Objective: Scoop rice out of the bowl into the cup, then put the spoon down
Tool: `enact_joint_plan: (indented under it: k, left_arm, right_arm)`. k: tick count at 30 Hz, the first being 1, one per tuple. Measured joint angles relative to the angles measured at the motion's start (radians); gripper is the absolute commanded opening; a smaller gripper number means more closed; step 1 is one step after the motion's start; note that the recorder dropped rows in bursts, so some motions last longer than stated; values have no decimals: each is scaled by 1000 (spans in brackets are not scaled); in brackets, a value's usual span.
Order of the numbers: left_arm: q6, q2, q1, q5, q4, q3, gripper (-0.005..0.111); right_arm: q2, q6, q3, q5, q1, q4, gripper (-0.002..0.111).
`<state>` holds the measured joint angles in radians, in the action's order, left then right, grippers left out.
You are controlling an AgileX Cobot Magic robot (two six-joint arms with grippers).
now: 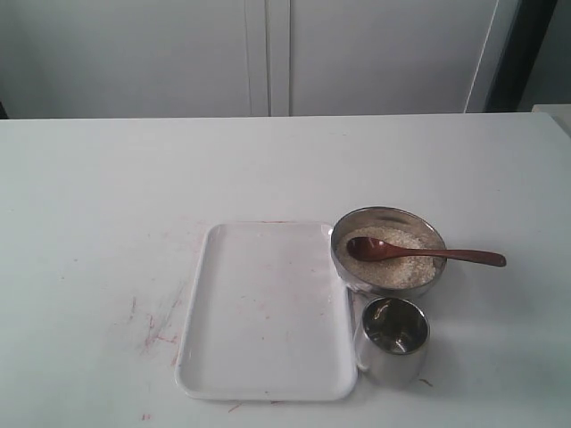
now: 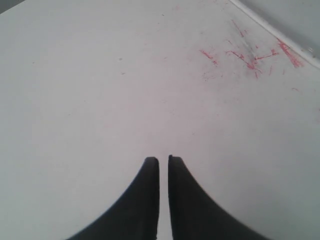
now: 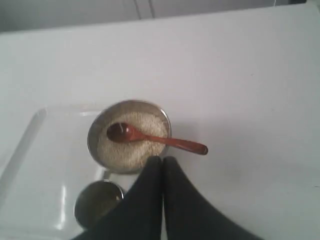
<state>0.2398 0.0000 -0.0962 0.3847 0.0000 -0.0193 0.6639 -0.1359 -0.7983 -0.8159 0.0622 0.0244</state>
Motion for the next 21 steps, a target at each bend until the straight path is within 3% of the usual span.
enact_joint_plan:
  k: [5, 9, 21]
  left_arm:
    - [0, 0, 0, 0, 0, 0, 14]
    - [0, 0, 0, 0, 0, 0, 14]
    - [0, 0, 0, 0, 0, 0, 14]
  right_arm:
    - [307, 197, -322, -248, 7, 37, 0]
    - [478, 273, -472, -340, 9, 52, 0]
    - [753, 756, -497, -385, 153, -51, 0]
